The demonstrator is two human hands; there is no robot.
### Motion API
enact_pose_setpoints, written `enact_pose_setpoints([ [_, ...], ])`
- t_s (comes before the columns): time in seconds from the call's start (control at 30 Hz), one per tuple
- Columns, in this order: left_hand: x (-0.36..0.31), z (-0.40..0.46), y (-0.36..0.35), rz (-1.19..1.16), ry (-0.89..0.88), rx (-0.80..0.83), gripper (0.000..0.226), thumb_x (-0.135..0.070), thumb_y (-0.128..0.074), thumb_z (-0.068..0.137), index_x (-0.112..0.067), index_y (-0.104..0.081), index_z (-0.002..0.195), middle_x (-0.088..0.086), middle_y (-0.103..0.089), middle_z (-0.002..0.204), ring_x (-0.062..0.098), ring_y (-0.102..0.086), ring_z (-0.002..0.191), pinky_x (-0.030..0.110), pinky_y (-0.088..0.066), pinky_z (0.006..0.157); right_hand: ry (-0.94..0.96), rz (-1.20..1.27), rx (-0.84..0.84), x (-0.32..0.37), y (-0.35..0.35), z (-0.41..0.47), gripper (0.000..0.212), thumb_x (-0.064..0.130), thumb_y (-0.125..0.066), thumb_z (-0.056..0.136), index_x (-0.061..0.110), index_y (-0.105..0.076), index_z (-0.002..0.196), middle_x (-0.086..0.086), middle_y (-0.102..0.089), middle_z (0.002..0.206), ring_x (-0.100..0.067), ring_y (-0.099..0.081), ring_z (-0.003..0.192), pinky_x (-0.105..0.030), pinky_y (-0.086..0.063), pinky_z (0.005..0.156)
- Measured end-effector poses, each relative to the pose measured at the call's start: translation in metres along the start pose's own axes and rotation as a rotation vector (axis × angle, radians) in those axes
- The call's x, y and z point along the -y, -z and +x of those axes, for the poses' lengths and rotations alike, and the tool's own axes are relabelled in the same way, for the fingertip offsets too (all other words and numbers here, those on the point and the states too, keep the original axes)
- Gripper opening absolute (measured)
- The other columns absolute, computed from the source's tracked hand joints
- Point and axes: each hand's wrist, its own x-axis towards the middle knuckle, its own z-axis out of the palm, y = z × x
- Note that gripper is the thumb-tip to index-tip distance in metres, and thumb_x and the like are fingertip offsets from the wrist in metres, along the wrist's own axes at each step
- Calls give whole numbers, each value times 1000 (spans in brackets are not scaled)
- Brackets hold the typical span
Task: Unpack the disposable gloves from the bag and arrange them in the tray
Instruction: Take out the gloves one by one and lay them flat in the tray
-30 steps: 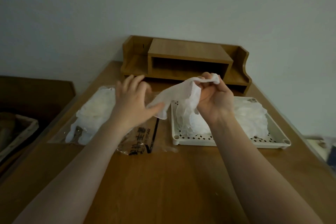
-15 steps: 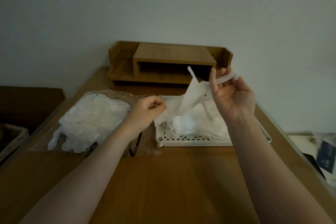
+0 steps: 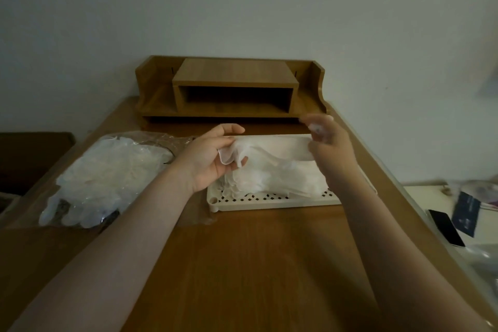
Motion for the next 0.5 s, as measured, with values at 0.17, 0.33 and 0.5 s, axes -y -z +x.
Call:
enact_pose_setpoints([
  [0.17, 0, -4, -17, 230, 30, -25, 21, -6, -43, 92, -6, -59, 78, 8, -52, 85, 18, -52, 76, 29, -47, 66, 342, -797, 250, -15, 15, 8, 47, 28, -69, 84, 21, -54, 129, -2, -29, 147, -20, -30, 134, -36, -36, 108],
  [0.33, 8, -3, -34, 634, -34, 10, 22, -17, -71, 80, -14, -60, 99, 3, -60, 94, 15, -58, 86, 29, -51, 79, 469, -889, 163, -22, 32, 10, 63, 23, -70, 85, 20, -42, 141, -8, -36, 145, -29, -26, 138, -44, -35, 109],
  [0.5, 15, -1, -48, 769, -221, -82, 10, -17, -59, 91, -21, -63, 100, -3, -63, 96, 11, -61, 88, 24, -52, 79, 533, -1090, 157, -30, 46, 10, 82, 32, -79, 73, 27, -36, 143, -11, -29, 149, -35, -21, 136, -49, -28, 110],
])
